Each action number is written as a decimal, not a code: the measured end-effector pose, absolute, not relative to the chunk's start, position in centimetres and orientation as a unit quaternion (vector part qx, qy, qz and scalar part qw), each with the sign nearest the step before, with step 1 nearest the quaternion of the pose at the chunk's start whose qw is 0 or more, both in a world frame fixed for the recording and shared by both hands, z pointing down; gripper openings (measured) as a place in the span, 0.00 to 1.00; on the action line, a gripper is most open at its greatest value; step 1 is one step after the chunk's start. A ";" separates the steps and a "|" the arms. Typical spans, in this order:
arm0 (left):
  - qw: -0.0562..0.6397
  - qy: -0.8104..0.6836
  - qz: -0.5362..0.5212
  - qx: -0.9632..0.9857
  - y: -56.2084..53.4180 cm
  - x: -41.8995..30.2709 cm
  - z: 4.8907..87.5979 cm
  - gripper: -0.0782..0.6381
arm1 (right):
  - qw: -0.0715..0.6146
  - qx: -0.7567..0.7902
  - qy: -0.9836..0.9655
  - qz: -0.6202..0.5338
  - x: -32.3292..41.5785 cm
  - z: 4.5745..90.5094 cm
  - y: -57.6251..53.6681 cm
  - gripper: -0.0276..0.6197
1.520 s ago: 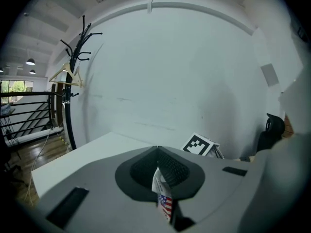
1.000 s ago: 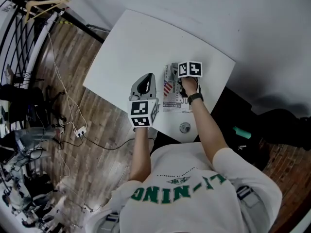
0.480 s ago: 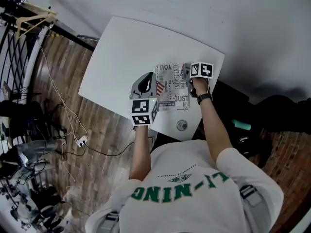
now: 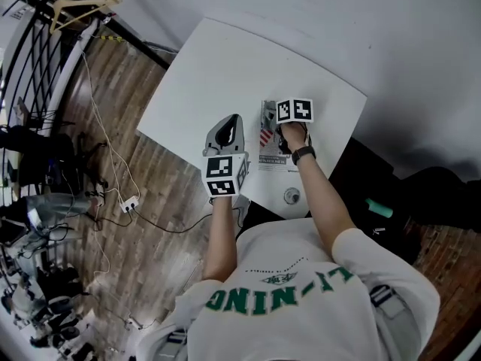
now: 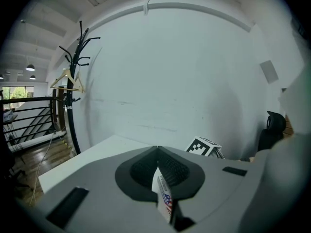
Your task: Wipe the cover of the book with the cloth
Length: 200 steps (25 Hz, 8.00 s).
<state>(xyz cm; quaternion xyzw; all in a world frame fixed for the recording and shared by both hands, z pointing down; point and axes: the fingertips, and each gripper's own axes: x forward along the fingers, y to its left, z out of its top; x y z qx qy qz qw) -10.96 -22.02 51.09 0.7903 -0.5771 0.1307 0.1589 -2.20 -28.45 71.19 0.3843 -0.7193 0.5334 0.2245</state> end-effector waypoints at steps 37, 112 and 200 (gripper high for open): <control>0.169 -0.605 0.126 0.768 -19.8 -14.2 51.4 0.12 | 0.219 0.372 -0.737 0.521 -4.8 71.1 -26.0 0.10; 0.176 -0.572 0.134 0.790 -17.3 -12.8 52.6 0.12 | 0.219 0.347 -0.727 0.550 -5.5 72.4 -18.2 0.10; 0.230 -0.551 0.102 0.796 -15.5 -12.5 54.7 0.12 | 0.252 0.356 -0.712 0.551 -1.9 73.1 -11.1 0.11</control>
